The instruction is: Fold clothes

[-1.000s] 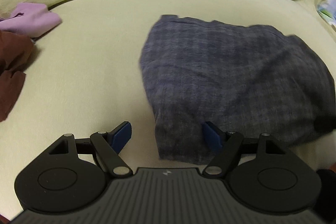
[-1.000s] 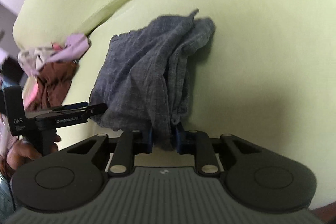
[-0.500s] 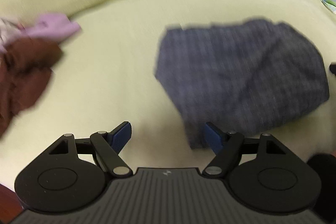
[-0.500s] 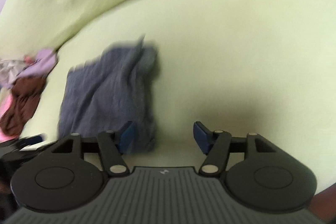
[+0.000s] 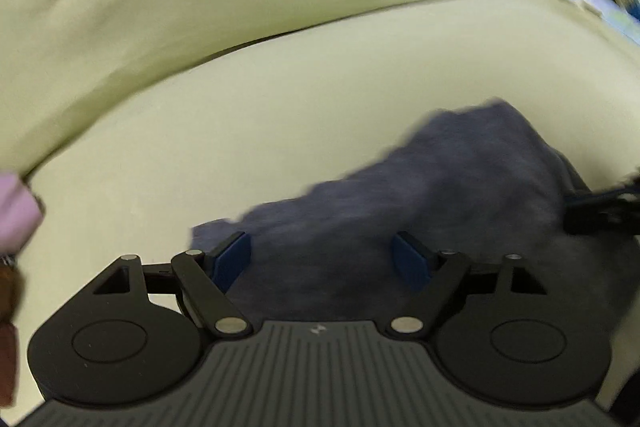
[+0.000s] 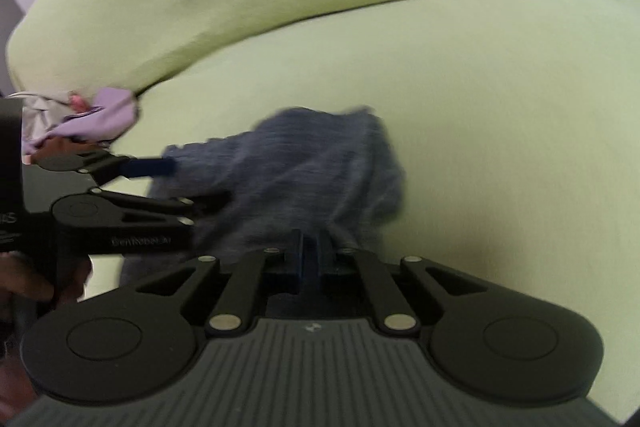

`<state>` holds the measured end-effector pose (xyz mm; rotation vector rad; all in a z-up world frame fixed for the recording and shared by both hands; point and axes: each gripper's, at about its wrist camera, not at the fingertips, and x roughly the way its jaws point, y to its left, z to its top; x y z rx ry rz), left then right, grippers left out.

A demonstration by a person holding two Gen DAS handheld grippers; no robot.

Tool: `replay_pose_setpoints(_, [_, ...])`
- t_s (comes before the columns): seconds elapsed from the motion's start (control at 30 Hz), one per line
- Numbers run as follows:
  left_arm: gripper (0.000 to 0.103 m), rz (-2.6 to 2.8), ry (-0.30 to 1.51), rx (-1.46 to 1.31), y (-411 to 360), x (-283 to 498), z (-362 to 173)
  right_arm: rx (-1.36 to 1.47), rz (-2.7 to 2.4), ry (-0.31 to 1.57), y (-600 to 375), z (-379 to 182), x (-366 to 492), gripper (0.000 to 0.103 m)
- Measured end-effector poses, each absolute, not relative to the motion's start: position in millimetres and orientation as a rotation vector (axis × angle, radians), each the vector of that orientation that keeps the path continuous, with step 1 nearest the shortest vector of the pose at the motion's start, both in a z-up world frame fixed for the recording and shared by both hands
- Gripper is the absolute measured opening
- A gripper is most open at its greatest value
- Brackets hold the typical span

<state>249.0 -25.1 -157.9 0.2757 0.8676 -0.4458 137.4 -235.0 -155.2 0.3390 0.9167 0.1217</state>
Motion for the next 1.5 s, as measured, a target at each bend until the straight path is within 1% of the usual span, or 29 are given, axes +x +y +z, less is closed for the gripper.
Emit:
replay_pose_setpoints(0.07, [0.087,-0.383,0.865,0.244,-8,263,-155,0.336,0.108,0.931,-239,-155,141,0.000])
replay_pose_setpoints(0.1, [0.084,-0.354,0.854,0.260,-3,267,-151,0.337,0.104,0.933,-239,-152,142,0.000])
replay_pose_setpoints(0.13, [0.080,-0.323,0.836,0.272,0,268,-145,0.334,0.105,0.912,-239,-145,143,0.002])
replay_pose_setpoints(0.17, [0.080,-0.295,0.819,0.275,3,268,-136,0.325,0.120,0.877,-236,-136,143,0.007])
replay_pose_setpoints(0.2, [0.080,-0.301,0.812,0.254,5,265,-131,0.316,0.142,0.841,-234,-128,143,0.009])
replay_pose_setpoints(0.23, [0.080,-0.314,0.802,0.218,7,262,-123,0.306,0.163,0.805,-231,-120,143,0.009])
replay_pose_setpoints(0.33, [0.081,-0.386,0.788,0.159,4,246,-108,0.249,0.270,0.807,-210,-122,159,0.009])
replay_pose_setpoints(0.43, [0.081,-0.456,0.797,0.198,-8,232,-117,0.186,0.319,0.864,-196,-141,183,0.008])
replay_pose_setpoints(0.5, [0.081,-0.448,0.831,0.263,-14,232,-141,0.183,0.318,0.879,-195,-156,200,0.005])
replay_pose_setpoints(0.53, [0.085,-0.441,0.846,0.277,-15,235,-152,0.201,0.320,0.869,-198,-160,207,0.004])
replay_pose_setpoints(0.63, [0.088,-0.430,0.864,0.217,-6,245,-164,0.262,0.305,0.846,-207,-170,229,0.004])
replay_pose_setpoints(0.67, [0.088,-0.415,0.865,0.192,-1,249,-161,0.273,0.274,0.840,-210,-169,233,0.006])
replay_pose_setpoints(0.7, [0.087,-0.397,0.850,0.198,1,251,-157,0.274,0.240,0.830,-213,-167,236,0.015])
replay_pose_setpoints(0.73, [0.084,-0.361,0.813,0.231,4,252,-148,0.278,0.223,0.818,-216,-163,236,0.018])
replay_pose_setpoints(0.77, [0.084,-0.324,0.777,0.257,7,252,-139,0.281,0.213,0.803,-219,-159,235,0.018])
replay_pose_setpoints(0.83, [0.083,-0.309,0.762,0.223,14,254,-127,0.281,0.232,0.786,-219,-150,225,0.018])
replay_pose_setpoints(0.9, [0.083,-0.321,0.764,0.131,18,253,-112,0.266,0.265,0.782,-212,-142,206,0.018])
replay_pose_setpoints(1.0, [0.083,-0.435,0.765,0.138,-1,233,-100,0.192,0.360,0.793,-192,-140,178,0.018])
replay_pose_setpoints(1.1, [0.083,-0.555,0.831,0.166,-28,217,-117,0.095,0.345,0.831,-177,-151,164,0.006])
replay_pose_setpoints(1.17, [0.083,-0.562,0.856,0.169,-33,215,-127,0.093,0.302,0.847,-179,-157,164,0.005])
replay_pose_setpoints(1.2, [0.084,-0.527,0.874,0.195,-34,216,-140,0.092,0.289,0.852,-182,-158,165,0.004])
replay_pose_setpoints(1.23, [0.086,-0.474,0.882,0.222,-31,218,-152,0.075,0.280,0.861,-184,-158,165,0.001])
replay_pose_setpoints(1.3, [0.090,-0.424,0.888,0.208,-20,217,-161,0.030,0.269,0.879,-187,-158,163,0.001])
replay_pose_setpoints(1.4, [0.090,-0.354,0.886,0.129,6,225,-154,-0.006,0.234,0.882,-195,-153,156,0.002])
replay_pose_setpoints(1.43, [0.085,-0.335,0.869,0.138,10,225,-149,-0.005,0.225,0.871,-198,-148,156,0.005])
replay_pose_setpoints(1.5, [0.082,-0.298,0.835,0.126,16,224,-132,0.022,0.231,0.815,-204,-137,149,0.007])
